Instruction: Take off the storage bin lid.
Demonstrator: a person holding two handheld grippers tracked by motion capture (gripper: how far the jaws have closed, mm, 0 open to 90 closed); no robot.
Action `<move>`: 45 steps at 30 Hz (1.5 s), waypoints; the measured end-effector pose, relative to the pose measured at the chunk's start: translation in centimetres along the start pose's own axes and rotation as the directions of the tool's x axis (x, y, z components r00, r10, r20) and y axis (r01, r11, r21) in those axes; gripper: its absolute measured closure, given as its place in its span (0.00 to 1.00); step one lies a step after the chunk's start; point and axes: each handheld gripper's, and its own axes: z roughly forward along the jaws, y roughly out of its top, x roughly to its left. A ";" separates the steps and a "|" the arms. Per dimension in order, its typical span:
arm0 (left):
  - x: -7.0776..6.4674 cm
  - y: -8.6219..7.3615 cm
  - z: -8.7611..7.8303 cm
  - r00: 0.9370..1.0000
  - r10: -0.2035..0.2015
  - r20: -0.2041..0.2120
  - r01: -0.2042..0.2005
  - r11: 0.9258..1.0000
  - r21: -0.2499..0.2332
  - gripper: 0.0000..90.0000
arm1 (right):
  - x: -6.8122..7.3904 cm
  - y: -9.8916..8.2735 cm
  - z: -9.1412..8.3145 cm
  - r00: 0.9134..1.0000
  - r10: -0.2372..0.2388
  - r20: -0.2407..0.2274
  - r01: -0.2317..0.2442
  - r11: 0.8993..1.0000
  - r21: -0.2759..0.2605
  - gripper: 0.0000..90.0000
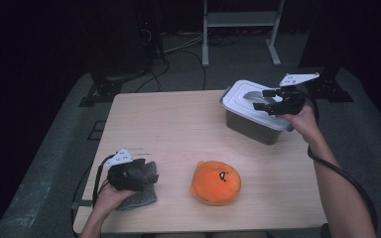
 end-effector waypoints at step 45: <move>0.3 0.0 -0.2 1.000 -0.011 0.008 0.011 1.000 -0.003 0.11 | -3.7 -0.4 2.6 0.997 0.033 0.070 -0.034 0.999 0.017 0.54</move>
